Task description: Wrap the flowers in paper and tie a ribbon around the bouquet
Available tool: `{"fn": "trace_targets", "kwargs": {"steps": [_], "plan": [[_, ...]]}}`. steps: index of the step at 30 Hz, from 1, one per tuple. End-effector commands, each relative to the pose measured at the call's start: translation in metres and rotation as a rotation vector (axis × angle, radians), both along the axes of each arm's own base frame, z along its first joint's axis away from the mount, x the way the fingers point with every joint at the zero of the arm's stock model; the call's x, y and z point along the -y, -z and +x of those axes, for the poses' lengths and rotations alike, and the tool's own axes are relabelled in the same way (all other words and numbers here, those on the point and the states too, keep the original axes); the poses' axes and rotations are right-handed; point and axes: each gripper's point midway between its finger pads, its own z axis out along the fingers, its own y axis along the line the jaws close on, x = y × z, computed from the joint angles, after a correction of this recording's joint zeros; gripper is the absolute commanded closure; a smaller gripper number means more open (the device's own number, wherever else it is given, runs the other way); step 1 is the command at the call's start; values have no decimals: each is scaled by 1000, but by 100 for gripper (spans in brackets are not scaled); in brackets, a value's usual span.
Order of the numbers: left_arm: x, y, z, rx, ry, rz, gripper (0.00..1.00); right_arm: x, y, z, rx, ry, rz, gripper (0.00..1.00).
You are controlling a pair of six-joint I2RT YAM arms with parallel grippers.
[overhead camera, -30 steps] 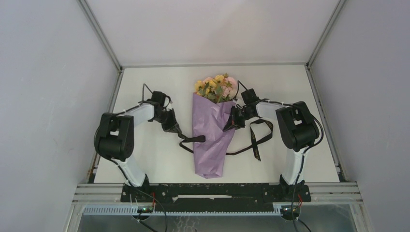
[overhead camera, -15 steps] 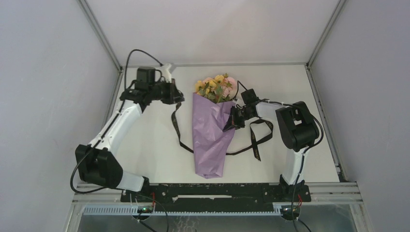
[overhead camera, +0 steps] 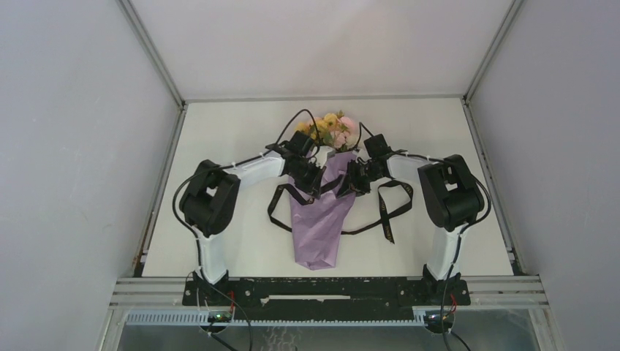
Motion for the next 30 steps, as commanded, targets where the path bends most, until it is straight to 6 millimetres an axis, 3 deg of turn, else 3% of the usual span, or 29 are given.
{"fn": "trace_targets", "kwargs": {"steps": [1, 5, 9, 13, 15, 21, 30], "plan": [[17, -11, 18, 116, 39, -4, 100, 4, -41, 17, 138, 50, -2, 70], [12, 10, 19, 97, 29, 38, 100, 34, -56, 26, 200, 134, -96, 67], [10, 22, 16, 77, 19, 51, 100, 69, -74, 20, 258, 227, -174, 62], [9, 22, 17, 87, 15, 53, 100, 121, -59, 3, 261, 332, -377, 56], [9, 19, 18, 93, 12, 49, 100, 137, -48, -5, 239, 361, -426, 54], [9, 16, 19, 100, 9, 54, 100, 148, -21, -18, 165, 327, -497, 53], [1, 25, 21, 73, 17, 127, 100, 155, -8, -32, 134, 302, -523, 52]]}}
